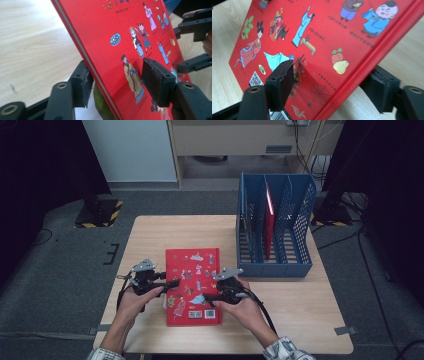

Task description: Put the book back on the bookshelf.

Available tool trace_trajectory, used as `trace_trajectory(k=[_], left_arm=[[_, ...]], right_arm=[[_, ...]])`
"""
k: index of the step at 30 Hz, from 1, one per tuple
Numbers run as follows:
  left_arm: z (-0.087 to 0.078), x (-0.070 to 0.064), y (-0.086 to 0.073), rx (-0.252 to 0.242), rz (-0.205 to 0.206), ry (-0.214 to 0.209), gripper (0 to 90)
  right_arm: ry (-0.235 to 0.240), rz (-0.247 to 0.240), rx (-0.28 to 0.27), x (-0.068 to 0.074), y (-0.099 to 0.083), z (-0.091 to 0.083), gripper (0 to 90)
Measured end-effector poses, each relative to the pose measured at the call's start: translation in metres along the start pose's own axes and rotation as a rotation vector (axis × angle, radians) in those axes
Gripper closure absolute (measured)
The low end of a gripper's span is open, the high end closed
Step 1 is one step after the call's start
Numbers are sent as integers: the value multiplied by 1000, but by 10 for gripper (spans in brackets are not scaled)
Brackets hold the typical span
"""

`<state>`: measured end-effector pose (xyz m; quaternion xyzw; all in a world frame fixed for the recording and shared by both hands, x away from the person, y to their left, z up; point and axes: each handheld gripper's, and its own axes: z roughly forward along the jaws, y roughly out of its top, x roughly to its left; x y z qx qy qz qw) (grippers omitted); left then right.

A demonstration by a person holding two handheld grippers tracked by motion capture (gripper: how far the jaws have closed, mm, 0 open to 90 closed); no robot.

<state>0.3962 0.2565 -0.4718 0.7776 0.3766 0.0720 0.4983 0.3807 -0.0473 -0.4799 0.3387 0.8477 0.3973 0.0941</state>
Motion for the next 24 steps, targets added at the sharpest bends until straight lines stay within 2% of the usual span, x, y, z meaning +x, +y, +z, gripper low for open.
trace_trajectory(k=[3, 8, 14, 24], left_arm=[[-6, 0, 4, -23, 1, -3, 493], [-10, 0, 10, -35, 0, 1, 524], [-9, 2, 13, -21, -8, -8, 537], [-20, 0, 20, -40, 3, -16, 585]], right_arm=[[-4, 10, -25, -4, 6, -4, 366], [-25, 3, -31, -5, 18, -7, 384], [-15, 20, -22, -9, 23, -6, 388], [-17, 13, -48, -11, 34, -13, 445]])
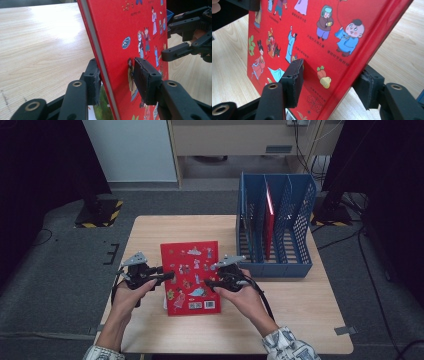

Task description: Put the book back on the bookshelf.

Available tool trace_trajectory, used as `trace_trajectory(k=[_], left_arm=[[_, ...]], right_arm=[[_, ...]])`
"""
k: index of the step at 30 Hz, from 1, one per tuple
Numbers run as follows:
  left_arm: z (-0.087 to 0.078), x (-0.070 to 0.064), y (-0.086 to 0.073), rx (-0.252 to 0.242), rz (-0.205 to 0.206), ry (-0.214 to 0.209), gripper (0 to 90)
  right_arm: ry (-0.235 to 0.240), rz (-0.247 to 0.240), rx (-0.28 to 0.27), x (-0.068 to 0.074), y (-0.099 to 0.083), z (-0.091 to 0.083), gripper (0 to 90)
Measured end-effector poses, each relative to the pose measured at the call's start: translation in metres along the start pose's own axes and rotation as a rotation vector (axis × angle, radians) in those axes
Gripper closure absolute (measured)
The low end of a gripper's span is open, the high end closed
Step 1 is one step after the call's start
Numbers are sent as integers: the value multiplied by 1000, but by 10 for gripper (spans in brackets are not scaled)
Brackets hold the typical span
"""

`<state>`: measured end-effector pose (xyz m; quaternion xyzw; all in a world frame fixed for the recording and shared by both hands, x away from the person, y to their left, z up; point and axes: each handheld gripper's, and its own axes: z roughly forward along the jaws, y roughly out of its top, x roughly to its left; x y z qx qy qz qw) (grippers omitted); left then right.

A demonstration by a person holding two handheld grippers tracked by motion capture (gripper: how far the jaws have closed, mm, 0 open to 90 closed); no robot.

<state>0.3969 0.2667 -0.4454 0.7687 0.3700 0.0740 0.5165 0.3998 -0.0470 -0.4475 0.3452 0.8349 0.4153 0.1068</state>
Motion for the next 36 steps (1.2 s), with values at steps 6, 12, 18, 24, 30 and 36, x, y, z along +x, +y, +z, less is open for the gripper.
trace_trajectory(k=[6, 12, 18, 24, 30, 36], left_arm=[[-6, -1, 4, -2, 0, -4, 607], [-10, -3, 9, -10, 4, 5, 617], [-17, -7, 20, -25, 15, 5, 621], [-19, -7, 35, -23, 53, 22, 614], [-11, 8, 46, -23, 58, 32, 601], [4, 24, 53, -11, 44, 79, 539]], right_arm=[[7, 0, -1, 1, 6, -4, 476], [12, 7, -3, 1, 11, -7, 495], [26, 18, -7, 1, 20, -15, 514], [6, 1, -22, 1, 30, -21, 535], [-31, -10, -34, -7, 42, -13, 530], [-79, -18, -57, -12, 50, 1, 536]])
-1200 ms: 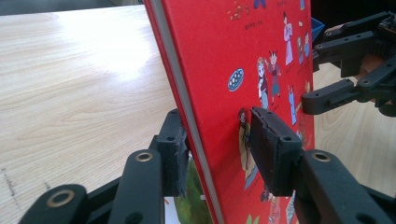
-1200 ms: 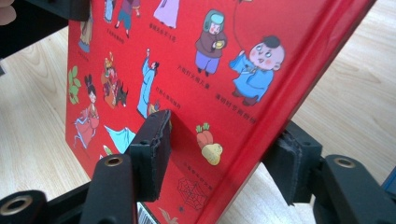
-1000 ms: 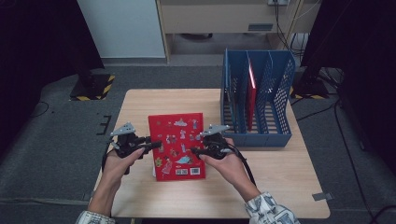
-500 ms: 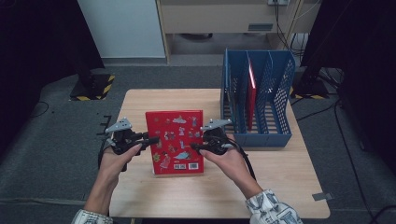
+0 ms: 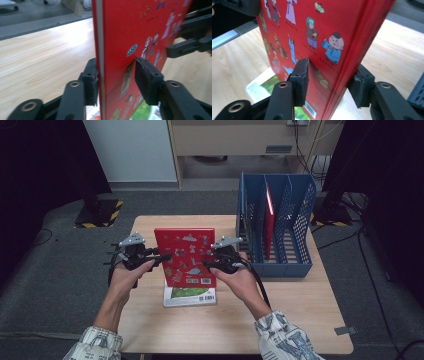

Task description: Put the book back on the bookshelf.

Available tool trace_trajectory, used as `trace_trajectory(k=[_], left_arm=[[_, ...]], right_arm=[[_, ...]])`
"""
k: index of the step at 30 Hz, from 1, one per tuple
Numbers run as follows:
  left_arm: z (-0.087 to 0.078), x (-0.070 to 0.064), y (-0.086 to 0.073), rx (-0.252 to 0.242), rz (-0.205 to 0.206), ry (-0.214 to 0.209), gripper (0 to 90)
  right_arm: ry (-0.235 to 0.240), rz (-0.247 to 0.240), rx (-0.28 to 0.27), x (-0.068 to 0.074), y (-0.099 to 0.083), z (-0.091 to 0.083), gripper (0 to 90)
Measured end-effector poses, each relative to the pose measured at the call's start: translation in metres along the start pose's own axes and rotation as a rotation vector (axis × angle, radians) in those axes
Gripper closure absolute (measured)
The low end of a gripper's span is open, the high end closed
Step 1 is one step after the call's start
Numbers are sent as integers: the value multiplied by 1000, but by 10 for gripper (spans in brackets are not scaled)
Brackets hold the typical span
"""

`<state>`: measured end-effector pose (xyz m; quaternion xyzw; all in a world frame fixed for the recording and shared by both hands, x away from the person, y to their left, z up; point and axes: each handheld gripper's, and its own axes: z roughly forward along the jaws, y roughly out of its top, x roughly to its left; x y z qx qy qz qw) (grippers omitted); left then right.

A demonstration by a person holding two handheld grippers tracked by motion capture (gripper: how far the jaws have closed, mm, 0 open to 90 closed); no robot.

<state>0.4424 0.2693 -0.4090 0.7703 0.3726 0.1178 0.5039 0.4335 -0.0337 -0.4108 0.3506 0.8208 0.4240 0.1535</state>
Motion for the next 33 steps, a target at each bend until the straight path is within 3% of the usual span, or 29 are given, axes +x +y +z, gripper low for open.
trace_trajectory(k=[4, 8, 16, 27, 33], left_arm=[[5, 6, 3, -2, -11, 1, 526], [9, 6, 7, -7, 10, 20, 499], [13, 7, 14, -3, 47, 19, 491], [9, 6, 7, -29, 69, 14, 472], [8, 0, 7, -29, 76, 5, 405]], right_arm=[[-10, 1, -17, -3, 1, 5, 536], [-23, -17, -32, -2, 1, 5, 550], [-49, -3, -49, -6, 3, 5, 561], [-7, -33, -46, -1, 0, -6, 620], [18, -61, -67, 5, -1, -17, 649]])
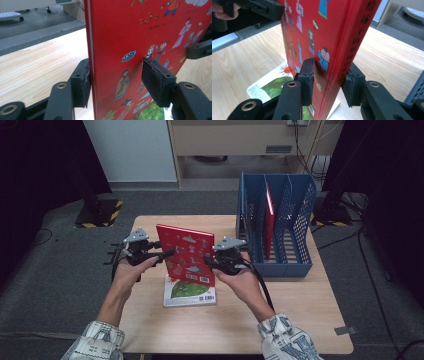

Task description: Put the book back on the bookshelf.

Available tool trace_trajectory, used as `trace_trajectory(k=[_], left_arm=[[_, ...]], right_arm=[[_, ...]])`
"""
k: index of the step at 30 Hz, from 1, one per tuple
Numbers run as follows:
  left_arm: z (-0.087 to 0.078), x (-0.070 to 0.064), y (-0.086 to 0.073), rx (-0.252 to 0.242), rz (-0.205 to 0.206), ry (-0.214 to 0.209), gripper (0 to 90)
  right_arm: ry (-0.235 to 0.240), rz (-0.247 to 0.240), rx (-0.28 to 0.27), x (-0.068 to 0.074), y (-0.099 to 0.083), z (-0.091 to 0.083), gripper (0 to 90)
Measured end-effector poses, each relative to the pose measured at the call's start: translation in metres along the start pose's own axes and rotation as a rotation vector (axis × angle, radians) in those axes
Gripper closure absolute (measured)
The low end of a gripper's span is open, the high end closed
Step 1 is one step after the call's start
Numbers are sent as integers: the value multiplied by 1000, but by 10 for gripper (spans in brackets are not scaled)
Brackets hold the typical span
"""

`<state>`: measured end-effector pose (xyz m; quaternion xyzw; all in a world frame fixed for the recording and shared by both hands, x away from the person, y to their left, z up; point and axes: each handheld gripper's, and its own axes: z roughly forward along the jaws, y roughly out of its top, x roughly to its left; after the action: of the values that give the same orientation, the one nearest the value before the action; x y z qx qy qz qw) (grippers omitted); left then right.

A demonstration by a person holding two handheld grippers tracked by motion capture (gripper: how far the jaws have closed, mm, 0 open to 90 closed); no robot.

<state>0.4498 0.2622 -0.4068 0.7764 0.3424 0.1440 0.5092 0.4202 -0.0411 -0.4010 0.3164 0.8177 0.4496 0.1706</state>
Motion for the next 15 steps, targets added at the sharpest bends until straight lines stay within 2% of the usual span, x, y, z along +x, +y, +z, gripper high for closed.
trace_trajectory(k=[4, 9, 15], left_arm=[[0, 0, -3, -20, -11, -4, 380], [2, -1, -4, -38, 5, 11, 362], [2, -3, -4, -35, 5, 16, 348]], right_arm=[[23, -4, 4, 4, 0, -5, 661], [42, -9, -2, 8, 1, -9, 703], [58, -22, -7, 13, 1, -13, 720]])
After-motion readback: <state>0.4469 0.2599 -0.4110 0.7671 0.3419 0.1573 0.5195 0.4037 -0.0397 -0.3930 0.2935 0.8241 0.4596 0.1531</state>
